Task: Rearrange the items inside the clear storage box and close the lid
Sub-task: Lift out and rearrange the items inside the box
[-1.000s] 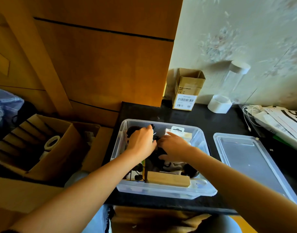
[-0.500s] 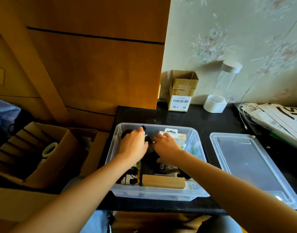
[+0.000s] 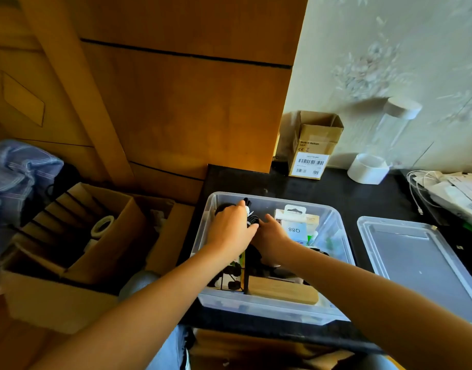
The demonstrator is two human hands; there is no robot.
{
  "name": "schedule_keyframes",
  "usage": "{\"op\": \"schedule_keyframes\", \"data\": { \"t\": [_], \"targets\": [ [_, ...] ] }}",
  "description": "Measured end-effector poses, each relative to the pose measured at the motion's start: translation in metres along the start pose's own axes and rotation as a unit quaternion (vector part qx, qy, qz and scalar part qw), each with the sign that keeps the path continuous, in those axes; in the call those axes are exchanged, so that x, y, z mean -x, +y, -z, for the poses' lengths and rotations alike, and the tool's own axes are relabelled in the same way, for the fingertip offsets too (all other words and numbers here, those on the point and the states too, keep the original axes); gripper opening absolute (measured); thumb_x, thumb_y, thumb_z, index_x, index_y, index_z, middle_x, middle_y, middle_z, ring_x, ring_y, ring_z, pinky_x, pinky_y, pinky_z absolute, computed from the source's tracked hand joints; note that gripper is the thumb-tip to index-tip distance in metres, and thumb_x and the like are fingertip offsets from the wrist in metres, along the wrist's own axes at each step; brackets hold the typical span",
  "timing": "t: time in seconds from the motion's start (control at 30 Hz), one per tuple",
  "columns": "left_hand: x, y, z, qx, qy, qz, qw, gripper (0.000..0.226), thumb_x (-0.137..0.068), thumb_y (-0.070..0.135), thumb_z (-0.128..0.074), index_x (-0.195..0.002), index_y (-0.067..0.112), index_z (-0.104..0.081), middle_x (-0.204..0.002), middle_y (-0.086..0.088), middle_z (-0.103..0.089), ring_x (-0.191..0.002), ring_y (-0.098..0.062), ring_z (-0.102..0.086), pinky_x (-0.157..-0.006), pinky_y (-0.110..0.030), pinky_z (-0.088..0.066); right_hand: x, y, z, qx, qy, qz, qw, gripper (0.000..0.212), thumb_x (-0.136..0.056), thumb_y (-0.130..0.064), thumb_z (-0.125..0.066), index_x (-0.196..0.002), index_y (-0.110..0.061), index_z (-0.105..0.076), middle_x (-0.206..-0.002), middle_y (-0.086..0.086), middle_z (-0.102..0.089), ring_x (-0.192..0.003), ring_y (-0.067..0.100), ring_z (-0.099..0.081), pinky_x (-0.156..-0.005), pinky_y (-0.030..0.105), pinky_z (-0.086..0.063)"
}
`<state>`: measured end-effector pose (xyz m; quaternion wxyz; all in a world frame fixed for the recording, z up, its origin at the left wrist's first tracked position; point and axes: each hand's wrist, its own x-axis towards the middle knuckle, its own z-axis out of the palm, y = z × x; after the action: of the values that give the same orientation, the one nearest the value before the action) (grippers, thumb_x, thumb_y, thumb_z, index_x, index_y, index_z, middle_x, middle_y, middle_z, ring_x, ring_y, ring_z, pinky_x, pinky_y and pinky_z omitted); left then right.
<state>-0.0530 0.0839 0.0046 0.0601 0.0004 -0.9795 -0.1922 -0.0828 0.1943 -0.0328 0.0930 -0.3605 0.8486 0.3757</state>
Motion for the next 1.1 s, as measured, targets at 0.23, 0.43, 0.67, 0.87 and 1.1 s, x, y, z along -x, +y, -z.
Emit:
{"op": "schedule_keyframes", "data": {
  "t": [0.23, 0.43, 0.67, 0.87, 1.1],
  "targets": [
    [0.000, 0.008, -0.004, -0.061, -0.032, -0.010, 0.998, 0.057, -0.096, 0.035, -0.051, -0.142, 0.010, -0.028, -0.130, -0.014, -0.053, -0.116, -0.030, -0.056, -0.090, -0.038, -0.051, -0.007, -0.004, 0.006, 0.087, -0.055, 0.009, 0.995, 0.059, -0.096, -0.052, -0.035, -0.142, -0.016, -0.032, -0.147, 0.010, -0.034, -0.137, 0.034, -0.025, -0.113, 0.048, -0.013],
    [-0.003, 0.002, 0.003, -0.035, -0.011, -0.002, 0.999, 0.058, -0.095, 0.038, -0.051, -0.142, 0.011, -0.030, -0.129, -0.010, -0.056, -0.114, -0.025, -0.058, -0.091, -0.034, -0.048, -0.018, -0.020, 0.008, 0.003, -0.045, -0.050, 0.998, 0.058, -0.094, -0.045, -0.046, -0.143, -0.019, -0.032, -0.146, 0.008, -0.034, -0.136, 0.032, -0.027, -0.111, 0.048, -0.019],
    [0.000, 0.004, 0.004, -0.075, -0.021, -0.001, 0.997, 0.057, -0.095, 0.037, -0.052, -0.142, 0.011, -0.031, -0.128, -0.011, -0.057, -0.114, -0.026, -0.059, -0.091, -0.036, -0.050, -0.024, -0.025, 0.006, 0.036, -0.053, -0.104, 0.992, 0.037, -0.098, -0.034, -0.034, -0.133, -0.030, -0.046, -0.130, -0.010, -0.050, -0.136, 0.018, -0.025, -0.108, 0.032, -0.021],
    [-0.015, 0.019, -0.001, -0.136, -0.049, -0.014, 0.989, 0.051, -0.100, 0.025, -0.046, -0.143, 0.006, -0.028, -0.129, -0.015, -0.055, -0.111, -0.029, -0.060, -0.087, -0.037, -0.052, -0.019, -0.001, 0.006, 0.053, -0.086, 0.014, 0.995, 0.051, -0.095, -0.050, -0.036, -0.137, -0.022, -0.038, -0.138, 0.005, -0.044, -0.130, 0.031, -0.034, -0.110, 0.041, -0.025],
    [-0.013, 0.023, -0.011, -0.139, -0.040, -0.024, 0.989, 0.048, -0.100, 0.025, -0.044, -0.141, 0.005, -0.027, -0.130, -0.016, -0.052, -0.107, -0.029, -0.062, -0.080, -0.033, -0.053, -0.006, 0.033, 0.014, -0.145, -0.083, 0.036, 0.985, 0.059, -0.088, -0.057, -0.048, -0.136, -0.022, -0.045, -0.132, 0.003, -0.052, -0.122, 0.026, -0.045, -0.106, 0.039, -0.034]
  ]
}}
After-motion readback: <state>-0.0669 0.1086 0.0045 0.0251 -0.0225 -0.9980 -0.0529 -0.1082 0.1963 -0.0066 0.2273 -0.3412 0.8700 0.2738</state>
